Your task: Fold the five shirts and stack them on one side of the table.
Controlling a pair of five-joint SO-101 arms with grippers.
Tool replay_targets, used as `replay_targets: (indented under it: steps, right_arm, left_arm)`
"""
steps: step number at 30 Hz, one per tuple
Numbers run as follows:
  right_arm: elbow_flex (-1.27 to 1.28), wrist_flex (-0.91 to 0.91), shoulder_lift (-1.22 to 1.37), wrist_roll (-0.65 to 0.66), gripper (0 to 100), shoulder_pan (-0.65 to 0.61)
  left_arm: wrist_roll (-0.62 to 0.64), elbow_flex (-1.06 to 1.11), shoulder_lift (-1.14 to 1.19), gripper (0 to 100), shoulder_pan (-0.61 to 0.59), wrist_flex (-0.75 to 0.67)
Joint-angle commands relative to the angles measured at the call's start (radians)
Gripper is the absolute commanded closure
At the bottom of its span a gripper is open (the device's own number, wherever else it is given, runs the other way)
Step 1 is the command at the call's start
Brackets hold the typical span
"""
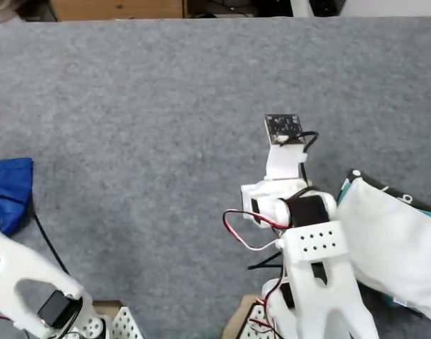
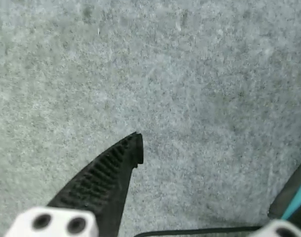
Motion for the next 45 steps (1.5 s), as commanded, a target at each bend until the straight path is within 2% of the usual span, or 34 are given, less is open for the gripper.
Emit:
replay_targets:
  steps: [1, 9, 12, 20, 25, 29, 33, 35, 37, 39, 42, 45]
  right_arm:
    - [0.021, -0.020, -0.021, 0.002, 50.7, -0.013]
    - [0.047, -0.025, -0.022, 0.005, 50.7, -0.008]
    - [0.050, -0.087, -0.019, 0.005, 50.7, -0.008]
    - [0.044, -0.195, -0.016, 0.005, 50.7, -0.008]
    - [0.042, -0.189, -0.021, 0.005, 50.7, -0.007]
    - [0.025, -0.150, -0.018, 0.005, 50.7, -0.005]
    - [-0.038, -0.094, -0.016, 0.003, 50.7, -0.005]
    - [-0.061, -0.089, -0.016, 0.003, 50.7, -0.005]
    - [-0.077, -0.089, -0.015, 0.005, 50.7, -0.010]
    - [-0.096, -0.089, -0.015, 0.005, 50.7, -0.013]
    - [-0.143, -0.054, -0.012, 0.018, 50.8, -0.015]
    - [-0.229, 0.015, 0.045, 0.040, 50.8, -0.042]
  left_arm:
    - [0.083, -0.043, -0.154, 98, 0.114, 0.014]
    - [0.094, -0.035, -0.328, 98, 0.500, 0.015]
    - [0.094, 0.058, -0.398, 98, 0.637, 0.015]
    - [0.114, 0.585, -0.753, 98, 0.898, 0.015]
    - [0.112, 0.965, -0.978, 98, 1.068, 0.008]
    - [0.112, 1.198, -1.056, 98, 1.166, -0.049]
    - [0.141, 1.316, -1.106, 97, 1.186, -0.061]
    - [0.230, 1.335, -1.129, 89, 1.180, -0.014]
    - [0.333, 1.353, -1.150, 76, 1.157, 0.014]
    - [0.391, 1.359, -1.199, 67, 1.076, 0.012]
    - [0.347, 1.350, -1.303, 67, 0.927, 0.012]
    - [0.278, 1.355, -1.392, 68, 0.713, 0.011]
